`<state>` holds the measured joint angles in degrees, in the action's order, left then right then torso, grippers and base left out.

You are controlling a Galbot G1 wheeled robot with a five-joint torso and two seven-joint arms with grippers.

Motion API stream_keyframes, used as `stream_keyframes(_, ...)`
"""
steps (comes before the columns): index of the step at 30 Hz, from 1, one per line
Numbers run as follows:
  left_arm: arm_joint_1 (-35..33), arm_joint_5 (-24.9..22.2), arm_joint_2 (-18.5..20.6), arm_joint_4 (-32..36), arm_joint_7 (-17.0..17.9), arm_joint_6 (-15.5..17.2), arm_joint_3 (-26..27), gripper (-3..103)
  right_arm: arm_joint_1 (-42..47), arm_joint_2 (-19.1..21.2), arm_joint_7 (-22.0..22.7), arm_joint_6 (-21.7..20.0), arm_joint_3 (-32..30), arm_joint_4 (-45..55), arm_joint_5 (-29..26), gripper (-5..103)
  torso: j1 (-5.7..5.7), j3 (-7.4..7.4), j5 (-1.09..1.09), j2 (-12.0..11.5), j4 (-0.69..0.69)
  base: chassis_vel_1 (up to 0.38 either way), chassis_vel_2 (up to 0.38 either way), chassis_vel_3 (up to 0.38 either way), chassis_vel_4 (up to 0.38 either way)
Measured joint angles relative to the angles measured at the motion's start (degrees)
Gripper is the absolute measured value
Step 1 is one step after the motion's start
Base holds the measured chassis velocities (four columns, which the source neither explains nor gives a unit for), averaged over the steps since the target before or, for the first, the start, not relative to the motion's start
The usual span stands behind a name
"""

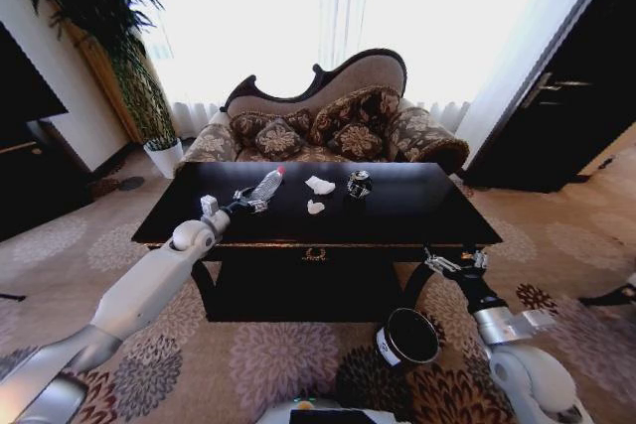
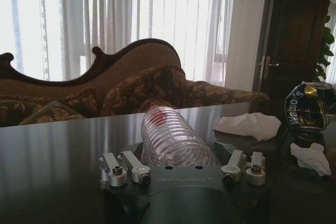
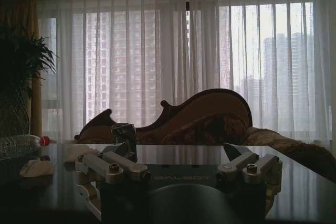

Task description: Move to the front of the table and place the trash on the table into the trash bin.

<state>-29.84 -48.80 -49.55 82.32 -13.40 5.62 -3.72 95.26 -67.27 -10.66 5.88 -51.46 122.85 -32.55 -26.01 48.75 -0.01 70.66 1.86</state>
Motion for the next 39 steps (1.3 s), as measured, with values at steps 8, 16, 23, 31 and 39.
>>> stream_keyframes(8,-1.4,0.0,0.7,0.9,0.4,-0.3,0.7,54,-0.2,0.1,0.0,0.0,0.0,0.1,-0.1,100,0.0,0.0,0.0,0.0,0.0,0.0,0.0,0.0,0.0)
stream_keyframes(16,-4.3,0.1,2.0,3.6,1.4,-0.2,2.2,36,0.0,-0.4,0.0,0.2,0.1,0.3,-0.1,100,0.01,-0.01,-0.01,0.0,0.0,0.0,0.0,0.0,0.0)
stream_keyframes(23,-9.4,-1.7,5.8,12.5,3.1,1.7,6.5,36,-0.2,-0.4,0.0,1.0,0.1,-0.4,0.6,100,0.0,0.0,-0.02,0.0,-0.02,0.0,0.0,0.0,0.0)
stream_keyframes(31,-15.8,-10.6,9.7,29.3,6.2,5.0,13.1,36,-0.8,-1.1,0.0,3.5,0.0,-1.7,7.6,100,0.0,0.0,0.02,0.0,-0.01,0.0,0.0,0.0,0.0)
stream_keyframes(39,-20.5,-25.1,9.2,42.5,11.8,8.8,13.7,36,-1.8,-1.6,1.5,10.7,-2.7,0.9,31.2,100,0.01,-0.01,-0.01,0.0,-0.01,0.0,0.0,0.0,0.0)
